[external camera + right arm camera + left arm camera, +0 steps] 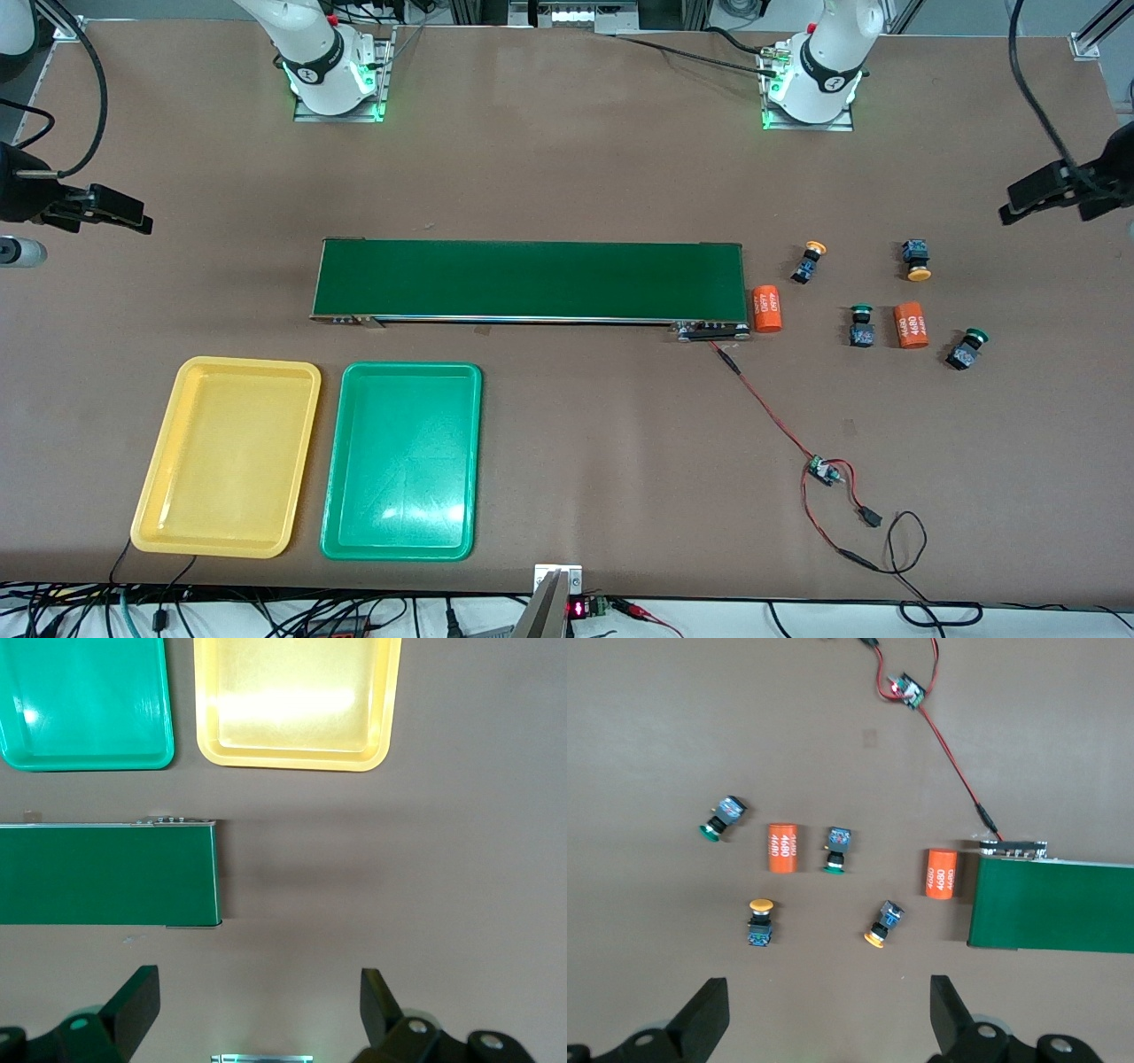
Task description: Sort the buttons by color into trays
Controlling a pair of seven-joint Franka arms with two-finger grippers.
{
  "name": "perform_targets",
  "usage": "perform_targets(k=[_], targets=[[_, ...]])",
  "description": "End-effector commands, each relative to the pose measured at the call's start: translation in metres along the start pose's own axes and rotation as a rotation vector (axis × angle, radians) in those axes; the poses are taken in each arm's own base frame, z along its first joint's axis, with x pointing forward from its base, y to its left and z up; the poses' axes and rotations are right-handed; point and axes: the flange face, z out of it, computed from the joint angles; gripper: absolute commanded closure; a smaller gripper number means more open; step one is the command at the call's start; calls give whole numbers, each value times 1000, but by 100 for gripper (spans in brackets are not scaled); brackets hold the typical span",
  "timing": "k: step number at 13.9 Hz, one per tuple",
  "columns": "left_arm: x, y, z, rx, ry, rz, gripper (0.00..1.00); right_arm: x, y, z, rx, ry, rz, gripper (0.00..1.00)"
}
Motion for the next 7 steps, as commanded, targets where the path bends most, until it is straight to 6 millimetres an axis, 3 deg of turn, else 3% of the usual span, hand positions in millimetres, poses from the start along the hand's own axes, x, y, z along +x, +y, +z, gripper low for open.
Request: perform_targets(k=[1,4,7], targets=[[20,16,29,11,-54,37,0,1,0,-3,8,-6,-14,0],[48,19,83,-7,-146,58,0,1,1,-3,8,-6,-13,0],[61,20,132,-33,-232,61,0,1,1,-2,8,-7,-13,0]])
